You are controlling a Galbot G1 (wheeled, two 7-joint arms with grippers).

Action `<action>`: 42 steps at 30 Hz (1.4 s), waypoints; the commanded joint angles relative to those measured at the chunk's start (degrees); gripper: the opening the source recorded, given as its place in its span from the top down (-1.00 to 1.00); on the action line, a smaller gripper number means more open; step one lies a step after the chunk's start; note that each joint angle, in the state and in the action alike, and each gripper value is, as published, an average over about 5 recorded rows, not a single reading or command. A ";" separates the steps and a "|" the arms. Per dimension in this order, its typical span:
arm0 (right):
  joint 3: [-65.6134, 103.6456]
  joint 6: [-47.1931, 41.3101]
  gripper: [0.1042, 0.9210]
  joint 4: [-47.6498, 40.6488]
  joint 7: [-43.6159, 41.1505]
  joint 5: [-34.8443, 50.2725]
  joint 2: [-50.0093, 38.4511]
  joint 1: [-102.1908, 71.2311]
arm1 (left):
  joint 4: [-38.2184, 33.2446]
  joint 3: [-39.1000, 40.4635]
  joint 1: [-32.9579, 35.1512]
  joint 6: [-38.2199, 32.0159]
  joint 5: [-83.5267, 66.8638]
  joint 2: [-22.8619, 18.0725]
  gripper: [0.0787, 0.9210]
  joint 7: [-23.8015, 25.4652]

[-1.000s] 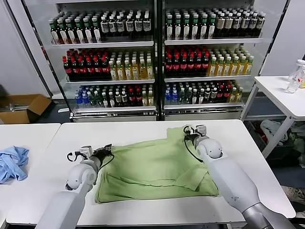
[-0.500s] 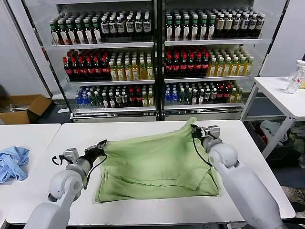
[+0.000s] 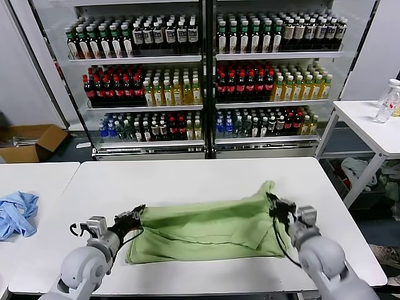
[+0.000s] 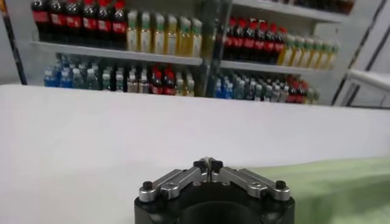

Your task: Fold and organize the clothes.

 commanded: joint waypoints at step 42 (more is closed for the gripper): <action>7.56 4.07 -0.76 10.04 0.65 -3.66 -1.52 -15.24 | -3.45 -18.39 11.54 2.08 -3.45 -2.05 0.95 -4.98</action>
